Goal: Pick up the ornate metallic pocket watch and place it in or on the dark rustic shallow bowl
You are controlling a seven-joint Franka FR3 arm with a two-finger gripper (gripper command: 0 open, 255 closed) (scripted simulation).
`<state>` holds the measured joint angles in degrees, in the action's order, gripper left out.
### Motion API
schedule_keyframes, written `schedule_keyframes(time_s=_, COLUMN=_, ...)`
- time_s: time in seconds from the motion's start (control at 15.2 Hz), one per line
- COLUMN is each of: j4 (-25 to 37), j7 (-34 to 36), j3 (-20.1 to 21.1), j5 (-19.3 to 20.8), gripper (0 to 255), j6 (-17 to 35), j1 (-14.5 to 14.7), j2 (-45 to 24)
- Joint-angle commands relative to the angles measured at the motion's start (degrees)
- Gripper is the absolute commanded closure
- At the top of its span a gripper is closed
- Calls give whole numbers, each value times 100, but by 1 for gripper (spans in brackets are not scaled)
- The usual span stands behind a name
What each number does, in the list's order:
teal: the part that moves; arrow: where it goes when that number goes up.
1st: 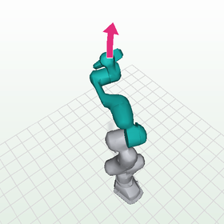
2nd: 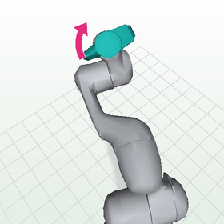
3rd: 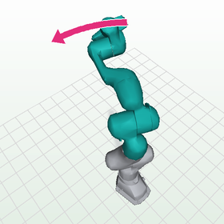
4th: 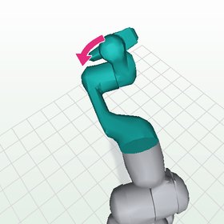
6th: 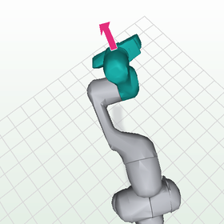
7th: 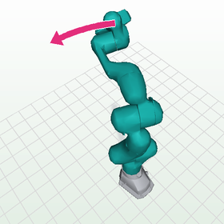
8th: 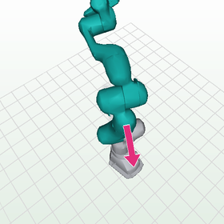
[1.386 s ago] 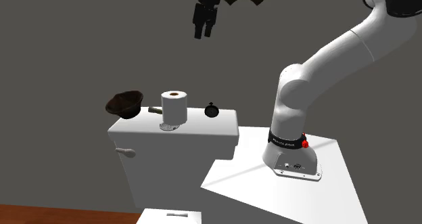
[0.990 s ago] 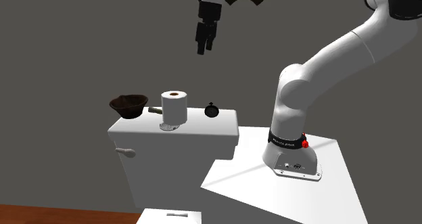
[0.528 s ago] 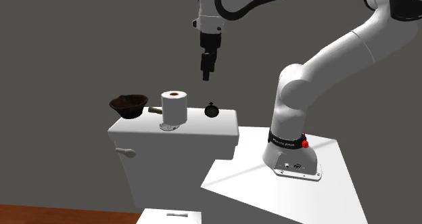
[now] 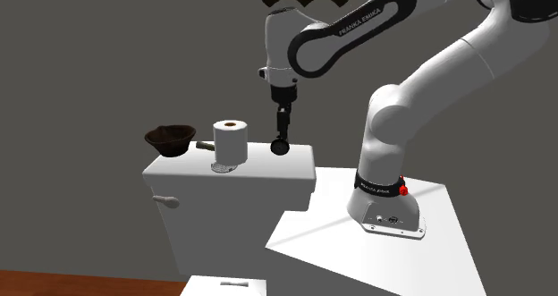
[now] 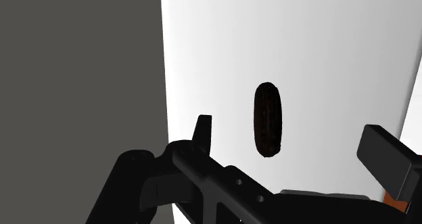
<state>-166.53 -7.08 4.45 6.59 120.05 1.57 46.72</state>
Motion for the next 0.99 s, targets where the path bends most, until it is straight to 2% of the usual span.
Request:
schedule_keyframes(time_s=0.0, j4=-198, j7=-36, j3=-4, j5=89, gripper=0, j6=233, j1=-39, j2=-81)
schedule_keyframes(time_s=0.46, j4=-518, j7=10, j3=-25, j5=211, gripper=0, j6=971, j1=-156, j2=-492)
schedule_keyframes(time_s=0.92, j4=-518, j7=10, j3=-25, j5=211, gripper=0, j6=971, j1=-156, j2=-492)
